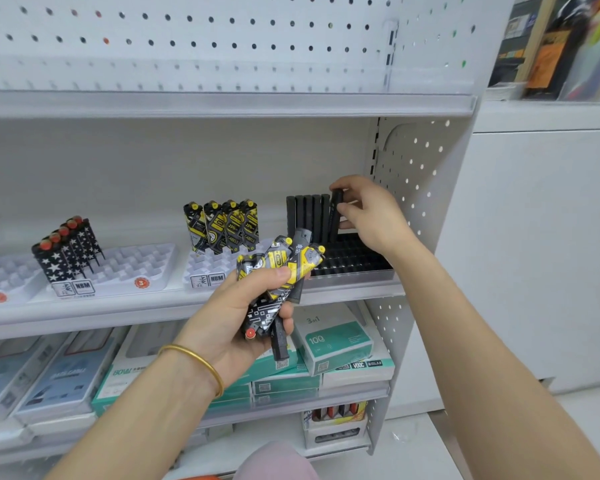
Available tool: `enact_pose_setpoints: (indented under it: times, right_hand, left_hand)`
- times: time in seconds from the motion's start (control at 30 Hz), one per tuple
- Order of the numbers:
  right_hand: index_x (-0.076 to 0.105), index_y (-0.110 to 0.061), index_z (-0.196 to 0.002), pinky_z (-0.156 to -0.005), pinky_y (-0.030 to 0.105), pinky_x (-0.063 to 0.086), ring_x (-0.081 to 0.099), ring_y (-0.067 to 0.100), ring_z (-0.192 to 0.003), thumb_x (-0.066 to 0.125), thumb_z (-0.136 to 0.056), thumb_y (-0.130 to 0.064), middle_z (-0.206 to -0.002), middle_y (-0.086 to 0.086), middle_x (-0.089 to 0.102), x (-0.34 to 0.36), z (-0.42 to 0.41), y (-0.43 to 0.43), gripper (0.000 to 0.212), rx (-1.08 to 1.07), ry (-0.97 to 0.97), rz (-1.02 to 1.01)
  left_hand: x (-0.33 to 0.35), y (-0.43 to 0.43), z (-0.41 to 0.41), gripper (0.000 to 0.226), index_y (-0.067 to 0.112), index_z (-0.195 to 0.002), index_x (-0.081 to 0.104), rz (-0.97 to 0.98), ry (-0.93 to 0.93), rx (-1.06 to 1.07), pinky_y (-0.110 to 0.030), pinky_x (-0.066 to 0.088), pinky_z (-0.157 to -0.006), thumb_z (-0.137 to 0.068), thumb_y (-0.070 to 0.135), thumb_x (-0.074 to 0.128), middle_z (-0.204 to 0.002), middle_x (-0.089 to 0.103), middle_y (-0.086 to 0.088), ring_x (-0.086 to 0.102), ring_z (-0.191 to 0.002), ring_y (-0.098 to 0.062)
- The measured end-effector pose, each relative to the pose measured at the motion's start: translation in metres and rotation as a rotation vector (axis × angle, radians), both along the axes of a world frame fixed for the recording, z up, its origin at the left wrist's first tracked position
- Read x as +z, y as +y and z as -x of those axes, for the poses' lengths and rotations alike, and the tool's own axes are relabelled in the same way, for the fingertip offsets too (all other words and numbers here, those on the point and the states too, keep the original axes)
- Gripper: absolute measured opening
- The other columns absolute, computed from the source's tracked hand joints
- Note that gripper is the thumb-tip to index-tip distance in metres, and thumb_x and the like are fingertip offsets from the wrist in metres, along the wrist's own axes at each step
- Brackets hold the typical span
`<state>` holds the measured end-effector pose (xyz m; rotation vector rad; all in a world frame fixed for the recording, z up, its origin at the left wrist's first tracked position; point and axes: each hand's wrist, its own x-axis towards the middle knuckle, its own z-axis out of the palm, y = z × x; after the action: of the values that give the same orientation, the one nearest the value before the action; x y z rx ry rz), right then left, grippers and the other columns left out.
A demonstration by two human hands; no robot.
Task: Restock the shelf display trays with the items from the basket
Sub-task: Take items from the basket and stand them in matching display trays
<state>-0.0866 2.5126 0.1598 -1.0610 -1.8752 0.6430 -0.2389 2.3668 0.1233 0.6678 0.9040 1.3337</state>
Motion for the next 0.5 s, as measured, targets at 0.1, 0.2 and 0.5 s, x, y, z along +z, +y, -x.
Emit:
enact_pose_setpoints:
  times: [0.1, 0.2, 0.5]
  right_hand:
    - [0.054, -0.012, -0.121, -0.083, 0.034, 0.056, 0.056, 0.025, -0.09, 0.043, -0.093, 0.004, -0.109, 0.011, 0.053, 0.001, 0.0015, -0.0005, 0.034, 0.009, -0.032, 0.0]
    - [0.053, -0.011, -0.124, -0.084, 0.031, 0.054, 0.056, 0.022, -0.091, 0.043, -0.094, 0.002, -0.113, 0.011, 0.054, 0.0017, 0.0043, -0.0014, 0.035, -0.01, -0.07, -0.01]
    - [0.052, -0.01, -0.126, -0.091, 0.039, 0.051, 0.058, 0.027, -0.1, 0.043, -0.094, 0.001, -0.118, 0.015, 0.057, 0.0004, -0.0014, 0.0006, 0.034, -0.048, -0.12, 0.007]
  left_hand:
    - [0.0005, 0.0, 0.0001, 0.081, 0.001, -0.131, 0.048, 0.004, 0.002, 0.003, -0.025, 0.047, -0.045, -0.056, 0.018, 0.075, -0.109, 0.055, -0.012, 0.051, -0.045, -0.013]
    - [0.0015, 0.0, -0.0001, 0.087, 0.0, -0.132, 0.046, -0.001, 0.007, 0.002, -0.025, 0.048, -0.046, -0.053, 0.016, 0.078, -0.109, 0.055, -0.012, 0.052, -0.045, -0.014]
    - [0.0019, -0.0014, -0.0019, 0.091, -0.001, -0.133, 0.044, -0.009, 0.009, 0.005, -0.025, 0.048, -0.046, -0.052, 0.017, 0.081, -0.108, 0.055, -0.014, 0.052, -0.045, -0.013]
